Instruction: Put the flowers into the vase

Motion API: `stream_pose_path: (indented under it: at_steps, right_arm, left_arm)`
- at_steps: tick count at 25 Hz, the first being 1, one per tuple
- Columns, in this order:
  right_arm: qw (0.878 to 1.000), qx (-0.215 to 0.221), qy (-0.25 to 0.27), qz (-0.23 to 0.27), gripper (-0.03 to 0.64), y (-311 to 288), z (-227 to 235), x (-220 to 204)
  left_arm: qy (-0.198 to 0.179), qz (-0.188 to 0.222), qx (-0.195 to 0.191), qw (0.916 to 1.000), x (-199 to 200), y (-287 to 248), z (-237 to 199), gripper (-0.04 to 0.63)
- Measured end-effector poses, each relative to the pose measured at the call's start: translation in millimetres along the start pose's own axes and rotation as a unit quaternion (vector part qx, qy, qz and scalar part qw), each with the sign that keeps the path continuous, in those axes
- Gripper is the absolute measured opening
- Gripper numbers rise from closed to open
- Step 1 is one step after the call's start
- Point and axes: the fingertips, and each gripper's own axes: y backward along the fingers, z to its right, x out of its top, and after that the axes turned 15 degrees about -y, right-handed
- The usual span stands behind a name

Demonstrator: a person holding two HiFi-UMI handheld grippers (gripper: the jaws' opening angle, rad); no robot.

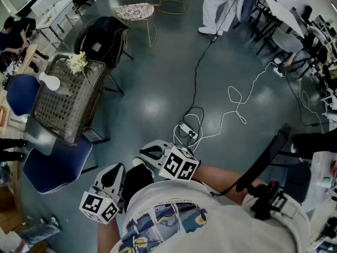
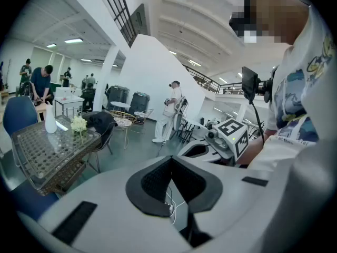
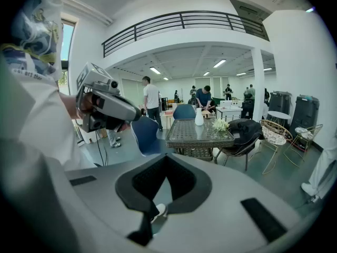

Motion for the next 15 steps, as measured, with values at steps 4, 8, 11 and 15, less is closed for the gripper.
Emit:
stream_pose_path:
  at_steps: [4, 8, 11, 15]
  right_arm:
    - [1.0, -0.007, -0.001, -0.003, 0.009, -23, 18, 14]
    - [1.0, -0.019, -0.004, -0.01, 0.009, -50, 44, 40]
    - [0.999, -0.029, -0.001, -0.014, 0.009, -79, 66, 69]
    - [0.998, -0.049, -0.029, -0.006, 0.011, -124, 99, 110]
  left_arm:
    - [0.001, -0.001, -0.011, 0.9999, 2, -11, -31, 0.009]
    - [-0.002, 0.007, -0.023, 0.9997, 15, -25, -73, 0.009]
    - [-0.006, 0.015, -0.034, 0.9993, 26, -33, -118, 0.009]
    - [-0.016, 0.025, -0.066, 0.9974, 38, -40, -182, 0.009]
